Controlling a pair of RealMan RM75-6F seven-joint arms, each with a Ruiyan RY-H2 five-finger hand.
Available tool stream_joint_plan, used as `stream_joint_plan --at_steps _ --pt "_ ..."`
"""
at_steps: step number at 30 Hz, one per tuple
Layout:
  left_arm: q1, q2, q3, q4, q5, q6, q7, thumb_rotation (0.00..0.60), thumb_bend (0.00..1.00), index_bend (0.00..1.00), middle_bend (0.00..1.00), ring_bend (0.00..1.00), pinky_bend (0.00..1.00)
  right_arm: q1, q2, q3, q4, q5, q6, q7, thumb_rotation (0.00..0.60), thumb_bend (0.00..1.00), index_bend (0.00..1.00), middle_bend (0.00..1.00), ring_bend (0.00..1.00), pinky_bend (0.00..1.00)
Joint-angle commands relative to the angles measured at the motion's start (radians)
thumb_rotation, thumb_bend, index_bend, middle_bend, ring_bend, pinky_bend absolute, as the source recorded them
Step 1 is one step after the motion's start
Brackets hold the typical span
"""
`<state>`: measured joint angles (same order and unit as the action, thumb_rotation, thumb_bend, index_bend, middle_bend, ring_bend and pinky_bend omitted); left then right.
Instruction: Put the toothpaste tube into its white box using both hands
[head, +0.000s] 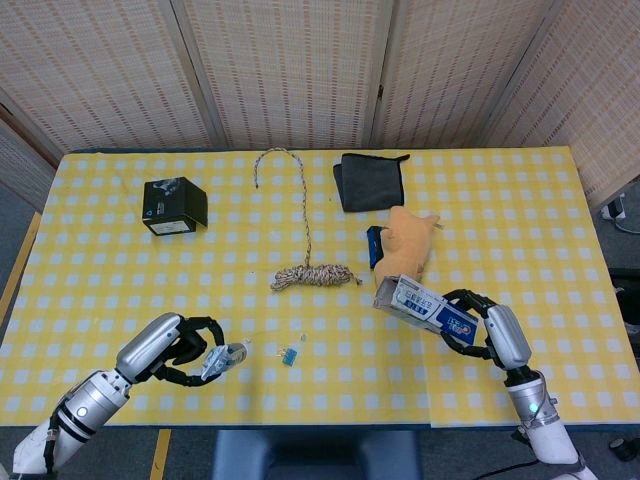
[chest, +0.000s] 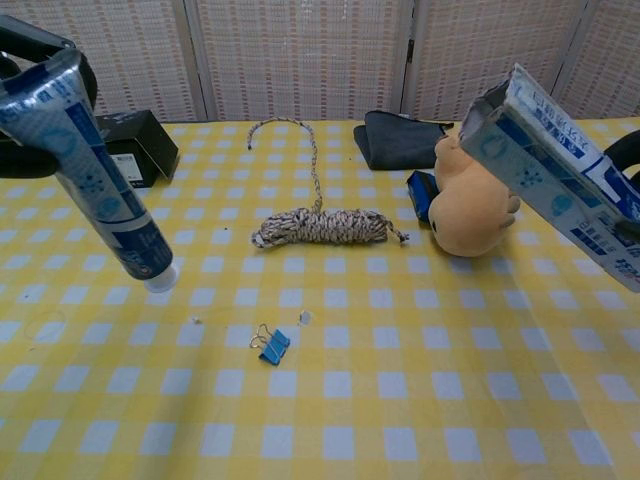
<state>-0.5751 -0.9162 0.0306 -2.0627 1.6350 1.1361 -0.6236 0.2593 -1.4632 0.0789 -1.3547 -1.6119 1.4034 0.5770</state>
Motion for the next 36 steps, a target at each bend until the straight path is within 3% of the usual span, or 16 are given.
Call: stream_joint_plan --at_steps 1,7,14,18,23,29,36 --pt "0.017 0.006 -0.010 -0.032 -0.012 0.020 0.025 0.600 0.32 0.80 1.00 1.00 1.00 0.053 -0.063 0.031 0.088 0.003 -0.025 0.088 0.600 0.32 0.43 0.36 0.41 0.41" --pt "0.016 0.048 -0.056 -0.101 -0.038 0.041 0.065 0.600 0.33 0.80 1.00 1.00 1.00 0.104 -0.170 0.021 0.243 -0.023 -0.034 0.179 0.600 0.32 0.43 0.36 0.41 0.40" --pt "-0.008 0.108 -0.130 -0.230 -0.160 0.020 0.058 0.600 0.33 0.80 1.00 1.00 1.00 0.121 -0.272 -0.010 0.361 -0.073 0.039 0.254 0.600 0.32 0.42 0.35 0.40 0.40" --pt "-0.036 0.134 -0.197 -0.293 -0.266 0.012 0.048 0.600 0.33 0.80 1.00 1.00 1.00 0.125 -0.310 -0.029 0.381 -0.095 0.074 0.270 0.600 0.32 0.42 0.34 0.40 0.40" --pt "-0.082 0.151 -0.281 -0.293 -0.343 -0.030 -0.028 0.600 0.34 0.80 1.00 1.00 1.00 0.132 -0.333 -0.048 0.371 -0.102 0.081 0.283 0.600 0.32 0.42 0.34 0.39 0.40" --pt "-0.112 0.193 -0.340 -0.293 -0.404 -0.108 -0.137 0.600 0.34 0.80 1.00 1.00 1.00 0.141 -0.355 -0.052 0.366 -0.101 0.089 0.276 0.600 0.32 0.42 0.33 0.39 0.40" --pt "-0.126 0.170 -0.384 -0.293 -0.500 -0.100 -0.105 0.600 0.34 0.80 1.00 1.00 1.00 0.144 -0.414 -0.047 0.406 -0.075 0.093 0.348 0.600 0.32 0.41 0.33 0.39 0.40"
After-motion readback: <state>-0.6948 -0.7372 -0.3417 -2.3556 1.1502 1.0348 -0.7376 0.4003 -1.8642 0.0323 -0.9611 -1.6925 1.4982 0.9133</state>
